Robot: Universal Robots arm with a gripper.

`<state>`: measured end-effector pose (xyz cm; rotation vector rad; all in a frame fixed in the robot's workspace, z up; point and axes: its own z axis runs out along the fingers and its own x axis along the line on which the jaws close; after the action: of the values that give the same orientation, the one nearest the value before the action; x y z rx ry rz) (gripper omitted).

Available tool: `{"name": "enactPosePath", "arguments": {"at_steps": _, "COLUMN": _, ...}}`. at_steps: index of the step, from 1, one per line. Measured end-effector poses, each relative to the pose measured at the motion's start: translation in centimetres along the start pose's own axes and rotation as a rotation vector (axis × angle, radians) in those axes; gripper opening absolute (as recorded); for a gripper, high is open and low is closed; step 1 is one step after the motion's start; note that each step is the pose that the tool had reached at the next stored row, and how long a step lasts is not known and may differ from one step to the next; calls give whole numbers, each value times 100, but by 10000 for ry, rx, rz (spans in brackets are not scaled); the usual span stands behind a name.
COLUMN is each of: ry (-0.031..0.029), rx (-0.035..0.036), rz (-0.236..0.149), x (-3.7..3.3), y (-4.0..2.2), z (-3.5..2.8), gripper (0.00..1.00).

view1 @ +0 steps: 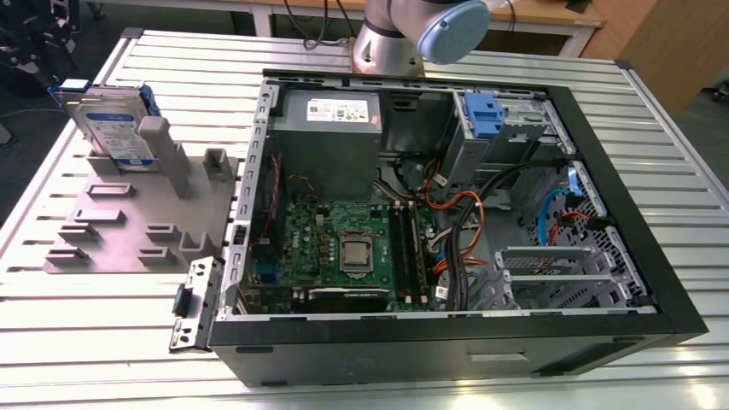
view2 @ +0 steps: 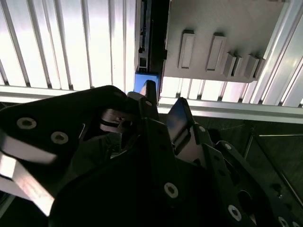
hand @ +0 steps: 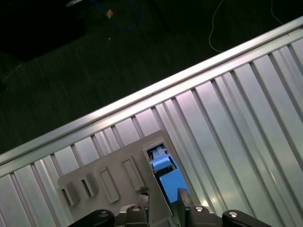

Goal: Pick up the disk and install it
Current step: 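Pick up the disk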

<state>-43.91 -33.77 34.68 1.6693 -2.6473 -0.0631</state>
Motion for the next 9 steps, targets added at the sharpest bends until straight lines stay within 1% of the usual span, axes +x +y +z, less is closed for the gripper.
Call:
{"name": "enactPosePath", "arguments": {"at_steps": 1, "ry": 4, "rx": -1, "rz": -84, "x": -3, "y": 1, "z": 6, "gripper": 37}}
{"name": "enactPosePath", "arguments": {"at_steps": 7, "ry": 42, "rx": -8, "rz": -1076, "x": -3, "y": -1, "z": 51, "gripper": 37}}
{"name": "enactPosePath", "arguments": {"at_steps": 8, "ry": 36, "rx": 18, "rz": -1121, "x": -2, "y": 0, "z": 58, "gripper": 37}}
{"name": "enactPosePath", "arguments": {"at_steps": 9, "ry": 19, "rx": 81, "rz": -1128, "x": -1, "y": 5, "z": 63, "gripper": 37}}
